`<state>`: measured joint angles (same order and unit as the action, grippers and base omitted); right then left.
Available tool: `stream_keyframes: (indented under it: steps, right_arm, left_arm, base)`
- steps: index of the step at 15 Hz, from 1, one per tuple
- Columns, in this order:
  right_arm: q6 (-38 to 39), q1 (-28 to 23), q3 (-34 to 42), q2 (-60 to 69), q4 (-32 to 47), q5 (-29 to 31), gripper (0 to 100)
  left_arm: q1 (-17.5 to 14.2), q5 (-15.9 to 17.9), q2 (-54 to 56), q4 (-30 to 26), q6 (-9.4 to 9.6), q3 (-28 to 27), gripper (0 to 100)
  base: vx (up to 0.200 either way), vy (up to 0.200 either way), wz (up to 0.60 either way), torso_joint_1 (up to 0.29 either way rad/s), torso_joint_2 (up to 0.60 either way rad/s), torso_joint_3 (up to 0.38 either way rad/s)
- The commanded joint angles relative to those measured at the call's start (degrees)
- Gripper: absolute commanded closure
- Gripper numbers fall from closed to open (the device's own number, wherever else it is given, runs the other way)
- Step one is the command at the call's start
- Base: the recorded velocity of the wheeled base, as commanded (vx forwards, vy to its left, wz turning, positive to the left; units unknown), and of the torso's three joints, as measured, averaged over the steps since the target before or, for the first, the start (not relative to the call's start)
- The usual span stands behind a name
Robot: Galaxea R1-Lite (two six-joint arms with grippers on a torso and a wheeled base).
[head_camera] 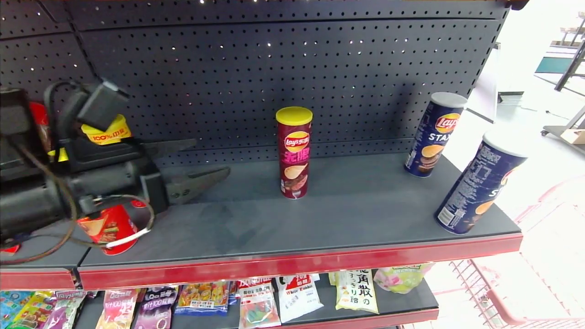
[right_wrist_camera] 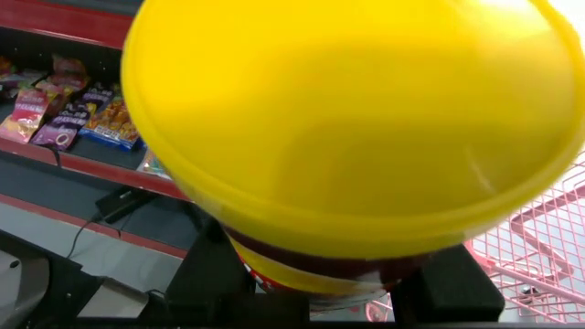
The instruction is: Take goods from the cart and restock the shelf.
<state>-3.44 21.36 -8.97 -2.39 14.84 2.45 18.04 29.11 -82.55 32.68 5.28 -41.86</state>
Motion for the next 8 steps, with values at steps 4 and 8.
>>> stream_keyframes:
  steps: [4,8]
  right_arm:
    - [0.0,-0.2,-0.3,0.0,0.0,0.5,100]
    - [0.0,-0.3,-0.5,0.2,0.0,0.8,100]
  left_arm:
    - [4.1,1.6,-23.1,3.6,1.93,-13.2,0]
    - [4.2,1.4,-29.3,3.6,3.16,-19.6,0]
  base:
    - [0.000,0.000,0.00,0.000,0.00,0.000]
    - [0.000,0.000,0.00,0.000,0.00,0.000]
